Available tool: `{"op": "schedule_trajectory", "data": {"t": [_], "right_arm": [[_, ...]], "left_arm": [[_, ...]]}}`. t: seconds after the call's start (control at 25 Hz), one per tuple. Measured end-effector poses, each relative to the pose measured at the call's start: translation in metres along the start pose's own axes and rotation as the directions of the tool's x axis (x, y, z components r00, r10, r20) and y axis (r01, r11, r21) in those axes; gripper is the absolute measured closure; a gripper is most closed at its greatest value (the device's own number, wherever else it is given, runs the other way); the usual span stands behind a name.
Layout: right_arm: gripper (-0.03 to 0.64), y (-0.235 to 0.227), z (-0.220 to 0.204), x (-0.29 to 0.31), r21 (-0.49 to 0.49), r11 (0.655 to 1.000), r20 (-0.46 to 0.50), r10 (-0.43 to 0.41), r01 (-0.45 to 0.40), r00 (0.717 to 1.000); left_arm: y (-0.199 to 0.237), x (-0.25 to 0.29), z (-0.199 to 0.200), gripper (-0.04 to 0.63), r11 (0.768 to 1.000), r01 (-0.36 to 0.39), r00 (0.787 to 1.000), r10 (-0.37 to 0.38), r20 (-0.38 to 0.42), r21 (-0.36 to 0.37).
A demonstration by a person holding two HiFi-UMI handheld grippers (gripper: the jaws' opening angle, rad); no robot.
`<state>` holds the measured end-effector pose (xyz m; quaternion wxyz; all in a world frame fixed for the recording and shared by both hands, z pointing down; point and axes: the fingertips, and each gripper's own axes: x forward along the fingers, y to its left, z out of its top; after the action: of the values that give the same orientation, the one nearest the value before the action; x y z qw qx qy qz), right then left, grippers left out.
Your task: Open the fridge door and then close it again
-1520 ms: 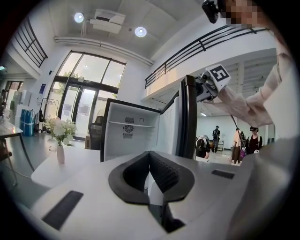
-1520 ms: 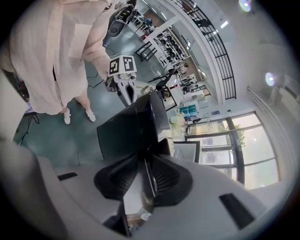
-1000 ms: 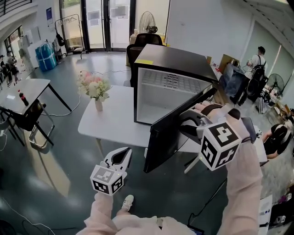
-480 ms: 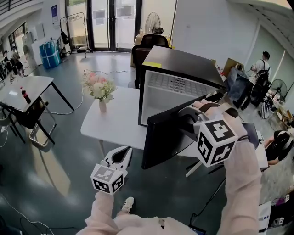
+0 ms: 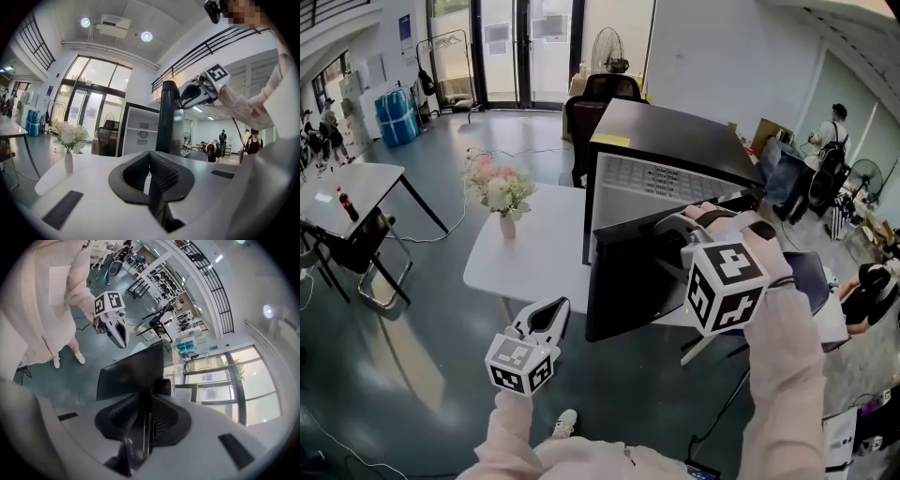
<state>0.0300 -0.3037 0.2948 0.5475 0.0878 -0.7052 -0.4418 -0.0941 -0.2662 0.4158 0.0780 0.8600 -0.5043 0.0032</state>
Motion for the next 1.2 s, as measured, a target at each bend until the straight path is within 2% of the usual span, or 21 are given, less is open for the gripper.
{"op": "schedule_trajectory", "data": {"t": [0.64, 1.2], "right_arm": [[0.525, -0.049, -0.005, 0.05, 0.11, 0.992, -0.096, -0.043, 0.053, 0.994], [0.523, -0.082, -0.018, 0.083, 0.201, 0.975, -0.149, -0.067, 0.097, 0.987]], "left_arm": [[0.046, 0.023, 0.009, 0.584, 0.998, 0.058, 0.998, -0.058, -0.018, 0.019], [0.069, 0.058, 0.01, 0.584, 0.989, 0.147, 0.989, -0.145, -0.037, 0.033]]}}
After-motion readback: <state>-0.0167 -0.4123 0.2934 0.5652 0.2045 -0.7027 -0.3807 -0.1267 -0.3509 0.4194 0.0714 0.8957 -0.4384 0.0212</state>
